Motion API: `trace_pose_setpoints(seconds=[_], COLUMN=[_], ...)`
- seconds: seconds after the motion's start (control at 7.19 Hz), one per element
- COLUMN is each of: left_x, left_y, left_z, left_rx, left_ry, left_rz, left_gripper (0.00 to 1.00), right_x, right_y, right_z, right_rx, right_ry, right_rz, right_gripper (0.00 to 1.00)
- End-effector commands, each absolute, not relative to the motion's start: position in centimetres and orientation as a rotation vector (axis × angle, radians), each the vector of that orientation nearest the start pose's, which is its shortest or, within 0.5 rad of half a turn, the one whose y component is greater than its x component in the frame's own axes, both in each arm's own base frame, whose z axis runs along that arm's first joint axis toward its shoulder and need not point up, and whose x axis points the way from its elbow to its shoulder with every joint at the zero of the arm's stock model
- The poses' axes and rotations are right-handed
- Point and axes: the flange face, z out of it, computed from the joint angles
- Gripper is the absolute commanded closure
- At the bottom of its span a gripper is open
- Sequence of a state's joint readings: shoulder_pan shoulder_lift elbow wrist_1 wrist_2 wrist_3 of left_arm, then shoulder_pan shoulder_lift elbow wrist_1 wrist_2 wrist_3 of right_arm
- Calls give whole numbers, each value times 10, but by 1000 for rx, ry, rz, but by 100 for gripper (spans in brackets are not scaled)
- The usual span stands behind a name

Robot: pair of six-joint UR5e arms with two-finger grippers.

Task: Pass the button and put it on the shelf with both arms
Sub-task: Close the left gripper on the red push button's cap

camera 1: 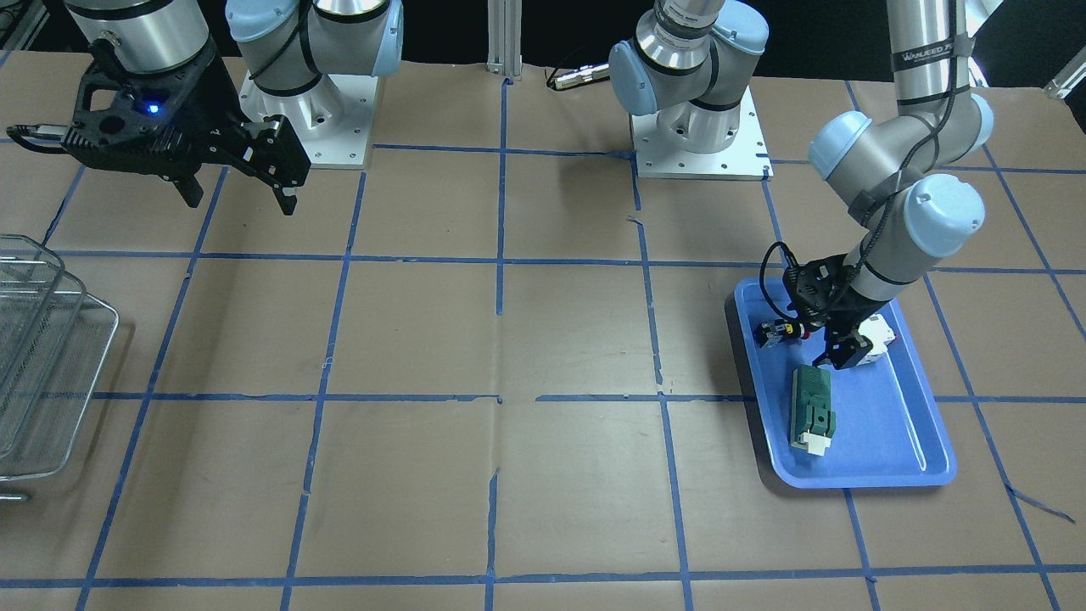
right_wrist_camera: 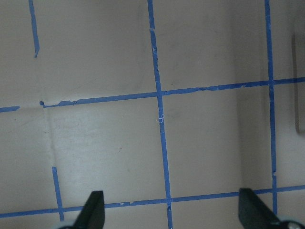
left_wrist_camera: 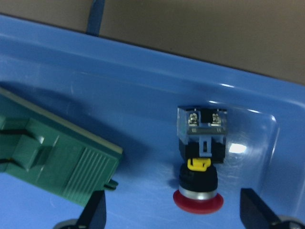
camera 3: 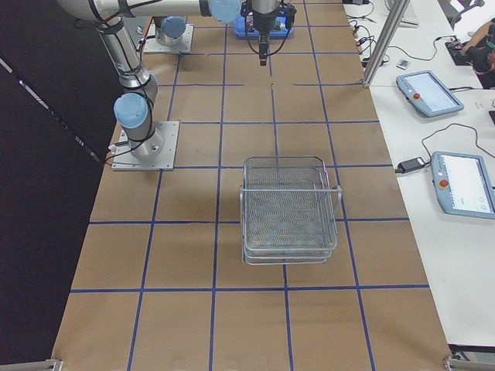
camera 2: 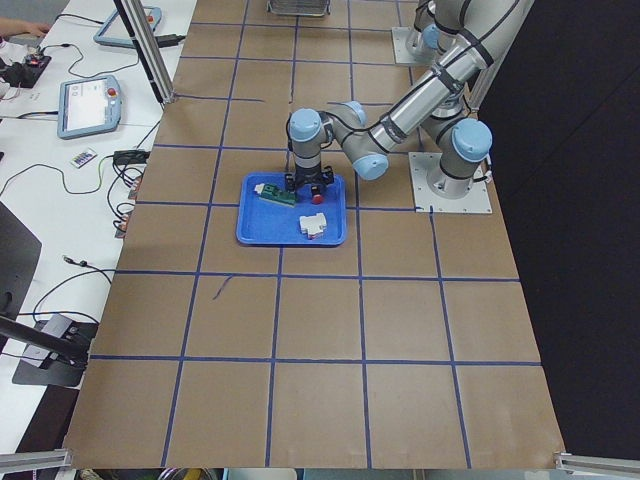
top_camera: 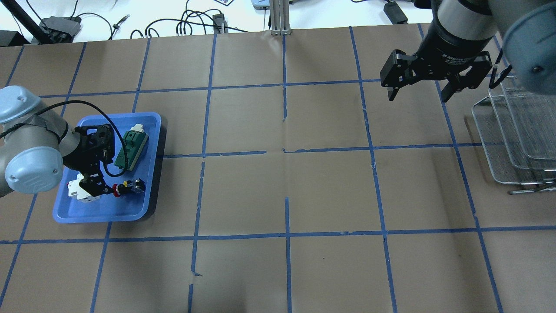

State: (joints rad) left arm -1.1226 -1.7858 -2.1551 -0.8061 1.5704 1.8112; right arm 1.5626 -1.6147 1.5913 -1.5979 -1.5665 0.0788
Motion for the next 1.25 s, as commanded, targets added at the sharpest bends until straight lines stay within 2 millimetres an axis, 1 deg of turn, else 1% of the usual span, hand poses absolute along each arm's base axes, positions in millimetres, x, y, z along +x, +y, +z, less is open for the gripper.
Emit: trace_pose_setpoints(seconds=[0.0, 0.14, 0.28, 0.7, 0.97, 1.11], left_x=[71, 72, 73, 78, 77, 77], left_y=[-466, -467, -466, -466, -465, -464], left_z=[187, 190, 190, 190, 188, 187], left_rx=[2005, 1995, 2006, 1999, 1990, 1995], left_ry=[2455, 2458, 2448, 2454, 2470, 2470], left_rz=[19, 16, 18, 17, 17, 19], left_gripper=[0, 0, 21, 22, 23, 49], right_x=[131, 131, 132, 133, 133, 133], right_y=[-479, -479, -479, -475, -472, -472], right_z=[504, 504, 505, 509, 512, 513], right_rx=[132, 134, 133, 131, 131, 133], right_ry=[3132, 3124, 3119, 3119, 3118, 3119], right_rz=[-101, -102, -104, -116, -128, -131], right_gripper=[0, 0, 0, 0, 0, 0])
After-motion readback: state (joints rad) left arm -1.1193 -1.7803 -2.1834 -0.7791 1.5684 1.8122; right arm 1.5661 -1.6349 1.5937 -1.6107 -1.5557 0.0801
